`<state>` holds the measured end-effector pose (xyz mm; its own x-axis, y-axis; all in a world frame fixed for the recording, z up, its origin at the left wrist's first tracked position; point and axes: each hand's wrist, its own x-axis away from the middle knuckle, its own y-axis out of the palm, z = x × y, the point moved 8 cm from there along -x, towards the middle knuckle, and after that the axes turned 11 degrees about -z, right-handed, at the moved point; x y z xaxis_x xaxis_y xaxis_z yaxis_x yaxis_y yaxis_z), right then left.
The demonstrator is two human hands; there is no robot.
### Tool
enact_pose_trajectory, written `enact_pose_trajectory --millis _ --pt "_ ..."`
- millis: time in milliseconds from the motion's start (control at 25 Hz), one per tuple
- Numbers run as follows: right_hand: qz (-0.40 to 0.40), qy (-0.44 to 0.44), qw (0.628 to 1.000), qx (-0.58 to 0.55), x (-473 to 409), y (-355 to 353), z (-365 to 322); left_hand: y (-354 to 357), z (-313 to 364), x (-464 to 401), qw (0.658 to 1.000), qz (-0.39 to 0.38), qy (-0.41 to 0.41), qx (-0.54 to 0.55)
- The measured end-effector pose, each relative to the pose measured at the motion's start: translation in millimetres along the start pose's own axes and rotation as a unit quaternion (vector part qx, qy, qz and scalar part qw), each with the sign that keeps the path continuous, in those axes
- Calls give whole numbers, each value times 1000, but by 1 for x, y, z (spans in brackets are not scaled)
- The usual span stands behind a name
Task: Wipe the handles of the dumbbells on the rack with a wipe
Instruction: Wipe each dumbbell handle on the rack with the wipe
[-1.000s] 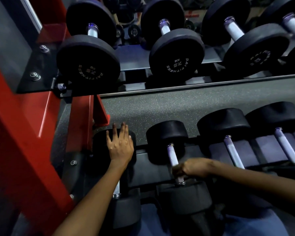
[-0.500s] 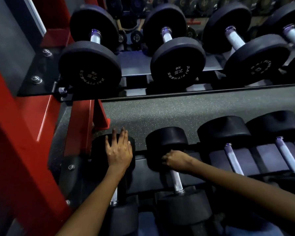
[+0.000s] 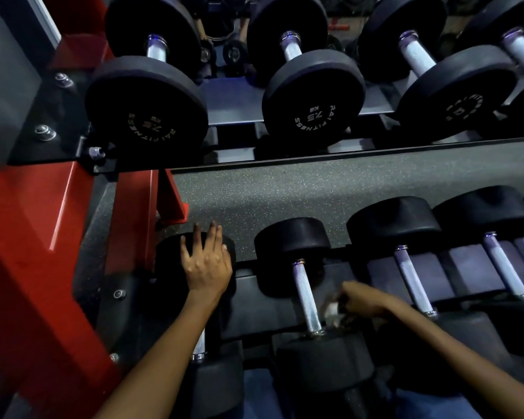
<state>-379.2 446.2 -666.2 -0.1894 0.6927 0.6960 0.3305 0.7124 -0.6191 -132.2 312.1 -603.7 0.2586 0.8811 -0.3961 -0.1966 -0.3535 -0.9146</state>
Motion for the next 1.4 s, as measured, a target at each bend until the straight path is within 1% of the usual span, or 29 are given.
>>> enact_pose_trajectory --millis 40,80,120,160,200,240,280,320,360,400,440,480,520,560,600,680,720,760,840,880,920,960,1080,1120,1200,1240,1280,1320,1400 --pt "84 73 994 -15 0 -13 14 0 0 -1 1000 2 0 0" --pt "106 127 983 -82 -3 -9 22 1 0 -1 1000 2 3 2" --pt "72 133 967 -205 -13 7 21 2 0 0 1000 1 7 4" --pt "-7 107 926 -361 -24 24 7 2 0 1 1000 1 8 3" --pt "-54 72 863 -497 -36 33 -5 2 -1 1 1000 3 7 1" --pt "-43 40 792 -607 -47 26 -10 1 -1 1 1000 4 5 1" --pt "-1 18 722 -692 -58 12 -7 1 -1 1 1000 5 4 3" --pt "45 -6 676 -736 -66 -1 -1 0 -1 1 1000 3 4 5" --pt "73 -19 667 -741 -71 -5 5 -1 0 1 1000 4 3 4" --pt "54 -12 696 -716 -69 3 8 -1 0 0 1000 5 3 5" --pt "32 -6 746 -666 -62 16 9 -1 0 0 1000 7 4 8" --pt "-9 13 818 -575 -56 34 15 0 0 2 1000 3 4 11" --pt "-26 47 885 -462 -50 46 31 0 0 3 1000 3 2 12" --pt "8 77 910 -408 -45 44 43 0 0 2 1000 5 -2 11" --pt "88 117 907 -395 -44 33 56 0 0 1 1000 4 -5 11" --pt "299 136 835 -441 -30 -5 46 0 0 -1 1000 0 -3 13" --pt "331 139 826 -435 -27 -16 23 1 0 1 1000 -2 -2 14" --pt "324 125 834 -428 -33 -19 -3 0 1 1 1000 -1 -2 13" --pt "251 125 878 -388 -56 -8 -50 0 0 0 1000 0 -5 11" --pt "228 147 898 -345 -61 -5 -59 0 0 0 1000 -1 -4 11" --pt "229 175 902 -321 -63 -5 -55 0 0 0 1000 -3 -4 10" --pt "244 185 893 -329 -66 -10 -45 0 0 1 1000 -4 -5 7" --pt "272 182 826 -459 -62 -22 -33 -1 0 -2 1000 -5 -5 11" --pt "273 183 813 -480 -62 -21 -36 -1 0 0 1000 -9 -4 11" --pt "247 179 821 -483 -61 -18 -41 -3 2 0 1000 -7 -6 8" --pt "233 131 815 -514 -65 -17 -39 -3 1 -1 1000 -5 -5 9" --pt "210 68 785 -578 -65 -20 -39 -2 1 0 1000 -7 -4 10" --pt "149 21 735 -661 -71 -17 -31 -2 0 0 1000 -8 -3 8" --pt "73 0 614 -786 -78 -3 -8 -2 1 -1 1000 -7 -1 8"
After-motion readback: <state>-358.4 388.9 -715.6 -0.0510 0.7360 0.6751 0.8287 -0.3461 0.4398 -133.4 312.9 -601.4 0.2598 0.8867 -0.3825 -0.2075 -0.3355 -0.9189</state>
